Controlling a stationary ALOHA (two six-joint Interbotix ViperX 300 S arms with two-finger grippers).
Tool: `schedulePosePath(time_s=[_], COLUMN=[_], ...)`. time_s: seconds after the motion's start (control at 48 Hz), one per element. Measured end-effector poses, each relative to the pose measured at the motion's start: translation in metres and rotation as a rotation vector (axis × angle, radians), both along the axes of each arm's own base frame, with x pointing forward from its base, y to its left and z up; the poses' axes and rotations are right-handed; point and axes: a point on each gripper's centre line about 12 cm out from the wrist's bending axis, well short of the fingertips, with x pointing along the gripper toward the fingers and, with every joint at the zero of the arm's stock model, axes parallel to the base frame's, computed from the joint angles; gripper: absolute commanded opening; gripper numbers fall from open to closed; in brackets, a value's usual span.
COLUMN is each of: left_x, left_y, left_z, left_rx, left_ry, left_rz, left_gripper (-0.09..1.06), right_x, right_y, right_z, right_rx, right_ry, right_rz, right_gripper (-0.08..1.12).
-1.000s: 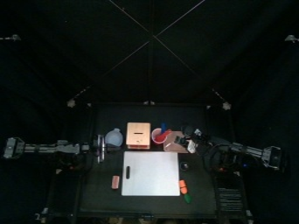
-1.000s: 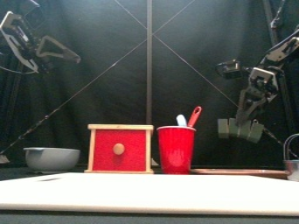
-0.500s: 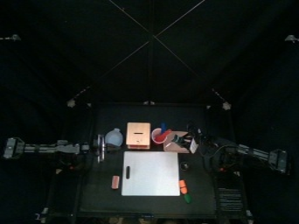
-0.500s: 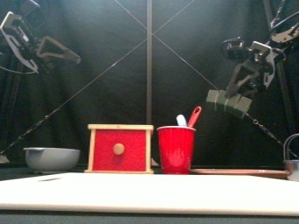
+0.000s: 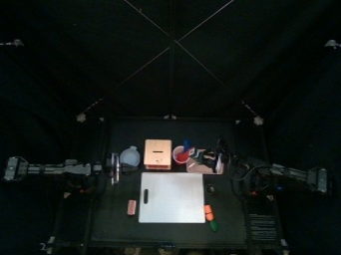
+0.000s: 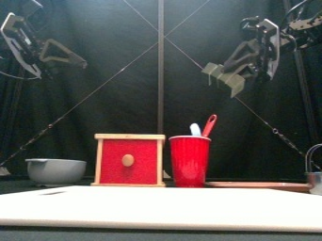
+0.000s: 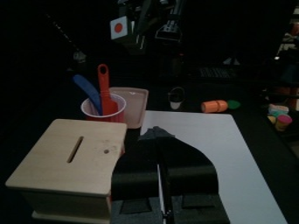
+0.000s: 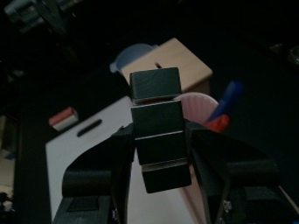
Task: Place sushi on board then cut the sushi with the knife then place the pieces on the plate
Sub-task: Place the sushi on the board
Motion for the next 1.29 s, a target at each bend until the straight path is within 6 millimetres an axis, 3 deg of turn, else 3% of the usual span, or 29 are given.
schedulePosePath(time_s=[0.271,0.521,0.75,1.042,1.292], left_x=[0.000,-0.001,-0.002,-0.002,-0.002], left_y=[0.001,0.001,0.001,0.001,0.001], left_z=[0.002,0.000,-0.004,-0.005,-0.006], left_rx=[0.000,0.000,-0.001,-0.001,-0.002], left_ry=[-0.018,-0.014,-0.003,0.000,0.003], left_rz=[0.006,0.006,0.006,0.006,0.006], left_gripper=[-0.03,-0.03,-0.03,-0.03,-0.03], right_x=[0.003,-0.005,-0.001,0.015,0.027], right_y=[-0.009,-0.017,-0.019,-0.007,0.010], right_z=[0.018,-0.004,-0.018,-0.042,-0.050], right_rx=[0.125,0.274,0.336,0.393,0.428], right_ry=[-0.237,-0.286,-0.261,-0.159,-0.115], right_rz=[-0.115,-0.232,-0.269,-0.229,-0.178], right_gripper=[0.53,0.53,0.53,0.53,0.53])
